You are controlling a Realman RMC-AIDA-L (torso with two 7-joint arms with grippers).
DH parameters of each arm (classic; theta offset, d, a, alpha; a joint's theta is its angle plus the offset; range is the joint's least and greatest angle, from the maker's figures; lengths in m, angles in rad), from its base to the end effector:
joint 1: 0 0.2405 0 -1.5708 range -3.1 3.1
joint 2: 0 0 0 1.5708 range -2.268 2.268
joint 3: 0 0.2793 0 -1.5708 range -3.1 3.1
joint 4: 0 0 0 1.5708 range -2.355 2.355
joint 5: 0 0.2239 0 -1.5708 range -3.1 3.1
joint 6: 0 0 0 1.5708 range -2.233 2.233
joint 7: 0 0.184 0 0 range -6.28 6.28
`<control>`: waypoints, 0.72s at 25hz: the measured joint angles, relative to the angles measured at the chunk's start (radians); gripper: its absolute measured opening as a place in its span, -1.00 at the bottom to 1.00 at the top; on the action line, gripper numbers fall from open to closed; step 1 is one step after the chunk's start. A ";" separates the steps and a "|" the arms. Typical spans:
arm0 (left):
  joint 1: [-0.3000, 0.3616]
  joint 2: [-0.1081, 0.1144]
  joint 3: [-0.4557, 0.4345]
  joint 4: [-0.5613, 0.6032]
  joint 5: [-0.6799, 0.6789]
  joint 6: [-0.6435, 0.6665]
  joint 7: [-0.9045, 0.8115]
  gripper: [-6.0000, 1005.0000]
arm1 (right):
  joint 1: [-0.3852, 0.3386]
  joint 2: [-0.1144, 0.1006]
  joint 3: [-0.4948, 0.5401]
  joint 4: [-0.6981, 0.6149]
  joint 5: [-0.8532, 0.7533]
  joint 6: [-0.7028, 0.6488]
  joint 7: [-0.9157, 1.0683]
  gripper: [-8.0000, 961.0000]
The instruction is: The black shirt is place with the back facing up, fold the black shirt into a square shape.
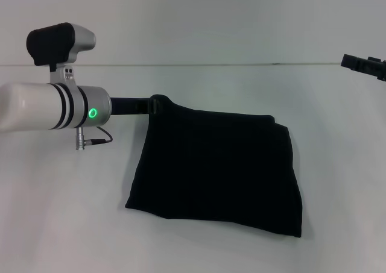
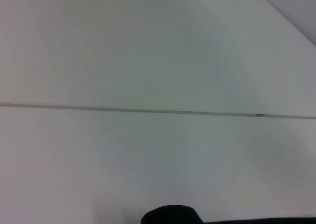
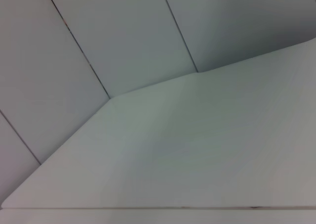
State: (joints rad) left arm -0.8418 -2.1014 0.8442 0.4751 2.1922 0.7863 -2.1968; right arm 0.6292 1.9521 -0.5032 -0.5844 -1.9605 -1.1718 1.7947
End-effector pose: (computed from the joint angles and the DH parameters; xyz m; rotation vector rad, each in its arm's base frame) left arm -0.2506 0.4921 -0.0918 -2.1689 -1.3508 -0.3729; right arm 0.3153 0.4646 0.0503 -2.0913 1.1338 0.7417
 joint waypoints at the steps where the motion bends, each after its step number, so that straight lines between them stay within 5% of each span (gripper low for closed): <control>1: 0.001 0.000 -0.002 0.000 0.001 0.000 0.000 -0.95 | 0.000 0.000 0.000 0.000 0.000 0.000 0.000 0.94; 18: 0.054 0.003 -0.081 0.025 0.000 0.017 -0.010 -0.91 | 0.010 -0.006 0.000 0.000 0.000 0.000 0.005 0.94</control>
State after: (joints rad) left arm -0.7883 -2.0984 0.7636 0.4996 2.1924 0.8036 -2.2064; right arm 0.6397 1.9461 -0.5032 -0.5844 -1.9604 -1.1720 1.7992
